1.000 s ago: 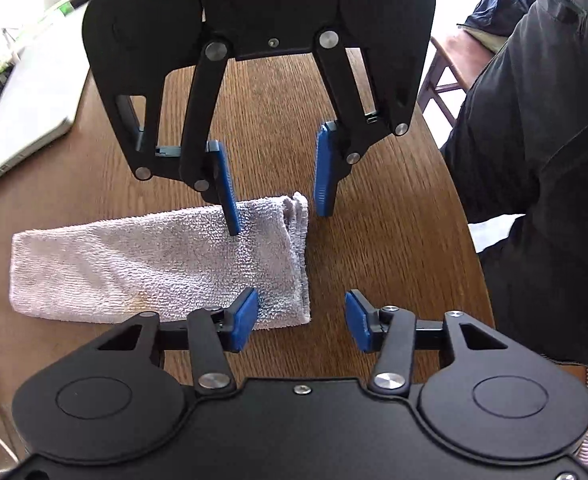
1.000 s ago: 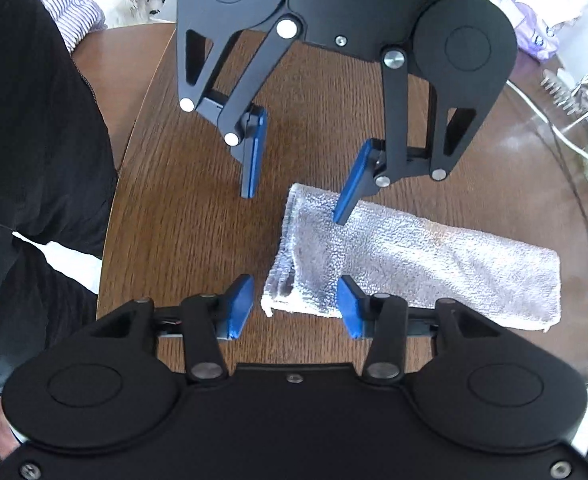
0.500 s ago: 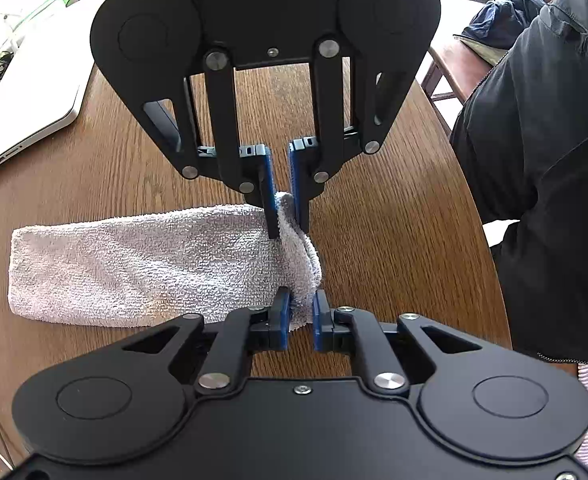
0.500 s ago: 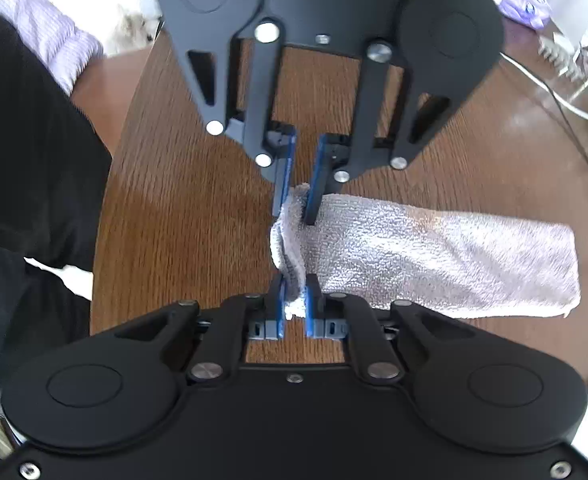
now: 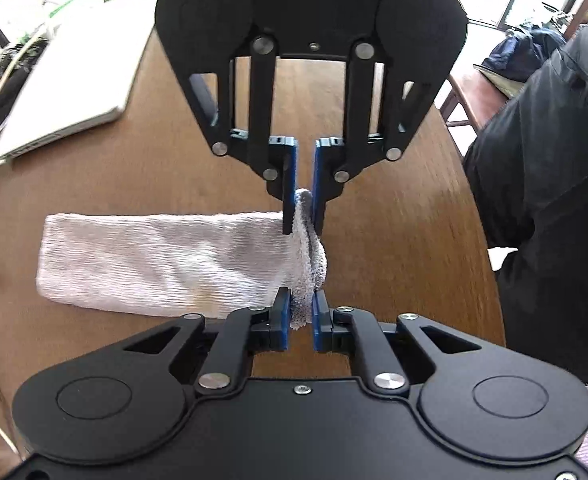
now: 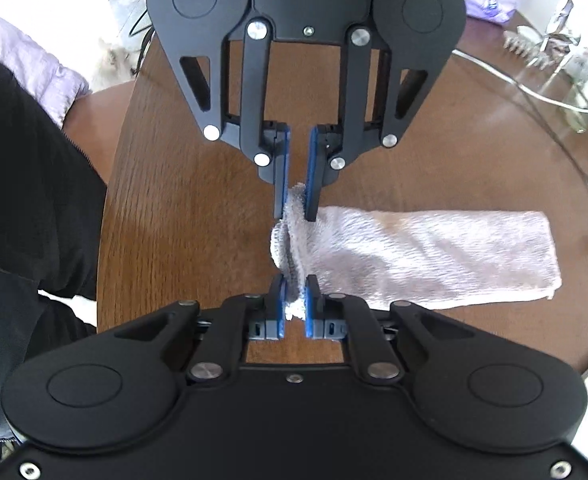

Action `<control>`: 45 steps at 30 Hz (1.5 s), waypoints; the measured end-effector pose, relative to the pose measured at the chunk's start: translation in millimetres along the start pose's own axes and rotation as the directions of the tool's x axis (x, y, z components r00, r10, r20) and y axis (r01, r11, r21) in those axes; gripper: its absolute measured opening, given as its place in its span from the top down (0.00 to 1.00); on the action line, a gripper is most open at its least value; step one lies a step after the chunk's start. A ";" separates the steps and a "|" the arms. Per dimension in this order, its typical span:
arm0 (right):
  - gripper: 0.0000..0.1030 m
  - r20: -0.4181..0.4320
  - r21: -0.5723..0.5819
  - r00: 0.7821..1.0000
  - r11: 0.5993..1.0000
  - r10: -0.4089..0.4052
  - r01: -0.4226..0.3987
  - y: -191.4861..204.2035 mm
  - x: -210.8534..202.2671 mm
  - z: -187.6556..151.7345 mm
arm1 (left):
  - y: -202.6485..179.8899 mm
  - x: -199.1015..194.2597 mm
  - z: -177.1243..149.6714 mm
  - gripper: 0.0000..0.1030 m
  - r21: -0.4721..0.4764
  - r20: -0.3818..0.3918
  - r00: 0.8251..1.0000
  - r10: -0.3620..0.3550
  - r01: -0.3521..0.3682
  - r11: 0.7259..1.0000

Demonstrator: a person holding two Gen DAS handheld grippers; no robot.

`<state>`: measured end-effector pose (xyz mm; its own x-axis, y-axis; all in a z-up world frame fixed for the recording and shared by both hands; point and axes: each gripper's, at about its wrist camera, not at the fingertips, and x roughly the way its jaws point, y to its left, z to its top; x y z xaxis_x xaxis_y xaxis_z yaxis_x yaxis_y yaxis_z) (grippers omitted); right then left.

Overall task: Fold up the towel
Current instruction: 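Pinch the strip's middle with the left gripper while the right gripper pinches beside it, then fold the strip in half with both grippers and release it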

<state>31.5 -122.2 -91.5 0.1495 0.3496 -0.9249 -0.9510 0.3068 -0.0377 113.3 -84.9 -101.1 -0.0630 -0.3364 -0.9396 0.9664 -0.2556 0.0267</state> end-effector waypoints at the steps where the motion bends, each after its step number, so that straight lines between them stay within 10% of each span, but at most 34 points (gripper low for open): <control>1: 0.90 0.004 0.003 1.000 1.000 -0.008 0.008 -3.8 -3.1 0.9 | 3.0 -5.1 0.6 0.90 -0.005 0.005 1.000 0.008 -0.008 1.000; 25: 0.89 -0.044 0.114 0.996 0.990 -0.081 0.086 -76.6 18.1 -3.1 | 62.2 24.2 15.7 0.89 -0.117 -0.074 0.996 0.046 -0.055 0.992; 32: 0.59 -0.049 0.159 0.986 0.973 -0.159 0.165 -81.2 19.0 -6.1 | 71.2 14.0 6.7 0.76 -0.186 -0.069 0.994 0.086 -0.098 0.978; 38: 0.55 -0.017 0.177 0.976 0.960 -0.219 0.219 -90.8 -0.5 -12.6 | 73.9 -29.7 -5.9 0.68 -0.233 -0.020 0.977 0.211 -0.210 0.950; 45: 0.42 0.021 0.005 0.987 0.987 -0.159 0.159 -40.0 -14.9 -14.1 | 7.0 -23.9 12.5 0.64 -0.044 0.024 0.984 0.178 -0.177 0.983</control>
<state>63.4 -152.1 -81.6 0.3046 0.3145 -0.8990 -0.9137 0.3629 -0.1826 118.5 -90.0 -74.2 0.1041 -0.3986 -0.9112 0.9723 -0.1519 0.1775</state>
